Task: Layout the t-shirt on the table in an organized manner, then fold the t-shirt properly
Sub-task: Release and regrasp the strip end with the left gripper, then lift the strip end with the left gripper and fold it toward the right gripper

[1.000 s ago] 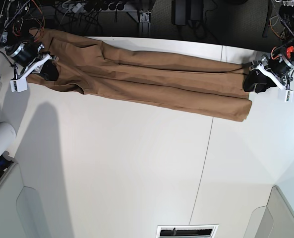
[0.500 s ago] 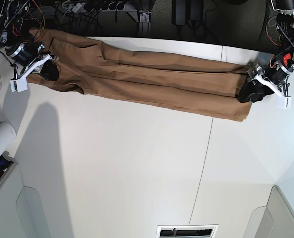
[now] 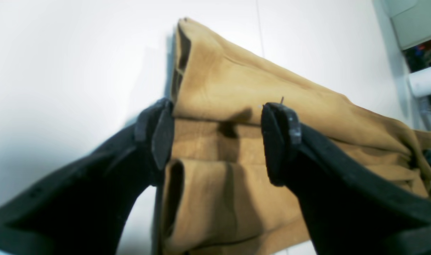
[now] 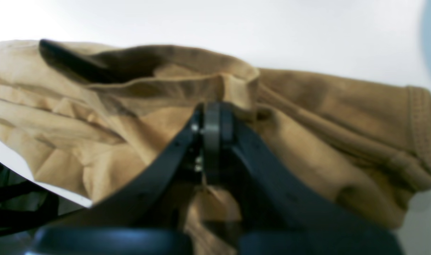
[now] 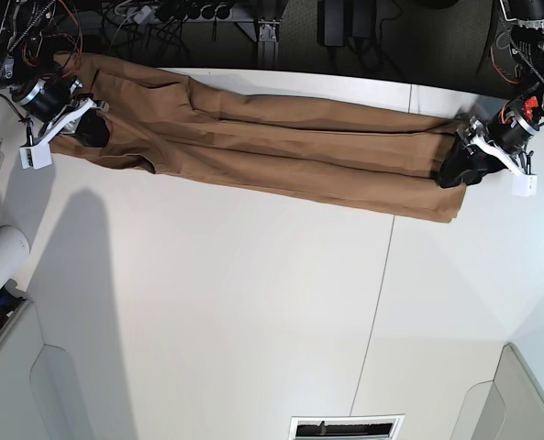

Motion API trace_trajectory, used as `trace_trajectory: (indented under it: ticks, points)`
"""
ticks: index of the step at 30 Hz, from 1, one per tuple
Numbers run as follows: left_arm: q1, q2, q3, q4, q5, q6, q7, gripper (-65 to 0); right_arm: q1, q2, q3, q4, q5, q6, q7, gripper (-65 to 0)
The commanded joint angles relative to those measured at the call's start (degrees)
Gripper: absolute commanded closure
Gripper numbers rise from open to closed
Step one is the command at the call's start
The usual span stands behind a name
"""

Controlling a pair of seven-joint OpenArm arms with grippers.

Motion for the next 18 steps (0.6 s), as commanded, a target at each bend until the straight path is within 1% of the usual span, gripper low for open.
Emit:
trace_trajectory:
  ticks: [1, 6, 10, 11, 12, 13, 15, 16, 17, 18]
  points:
    - [0.87, -0.59, 0.07, 0.02, 2.58, 1.06, 3.48, -42.5, 0.42, 0.81, 0.26, 0.81, 1.11, 0.44, 0.76, 0.0]
    - [0.11, 0.15, 0.09, 0.0, 1.86, 1.06, 1.55, -42.3, 0.42, 0.83, 0.26, 0.81, 1.09, 0.44, 0.74, 0.0]
    - [-1.4, 1.97, 0.26, 0.0, 2.78, 1.06, 1.75, -41.8, 0.39, 0.81, 0.26, 0.81, 1.14, 0.44, 0.7, 0.0]
    - [-1.7, 2.43, 0.5, 0.0, 3.5, 1.06, 1.75, -40.6, 0.39, 0.81, 0.26, 0.81, 1.11, 0.44, 0.72, 0.0]
    - [-1.84, 2.8, 0.92, 0.0, 4.52, 1.06, 1.75, -36.1, 0.39, 0.81, 0.26, 0.81, 1.27, 0.44, 0.72, 0.0]
    - [-1.86, 3.04, 1.4, 0.0, 5.55, 1.06, 1.66, -28.9, 0.39, 0.79, 0.26, 0.81, 1.33, 0.44, 0.72, 0.0]
    - [-1.79, 3.37, 2.58, 0.0, 8.04, 1.06, 0.96, -11.7, 0.42, 0.81, 0.26, 0.81, 1.33, 0.44, 0.72, 0.0]
    - [-1.79, 3.61, 2.99, 0.0, 9.18, 1.06, 0.02, -4.9, 0.39, 0.81, 0.26, 0.81, 1.33, 0.44, 0.72, 0.0]
    - [-1.79, 3.85, 3.19, 0.0, 10.03, 1.06, -1.22, -0.3, 0.42, 0.81, 0.26, 0.81, 1.33, 0.44, 0.72, 0.0]
    - [-1.79, 4.09, 3.23, 0.0, 10.69, 1.06, -2.6, 0.0, 0.39, 0.79, 0.26, 0.81, 1.31, 0.44, 0.7, 0.0]
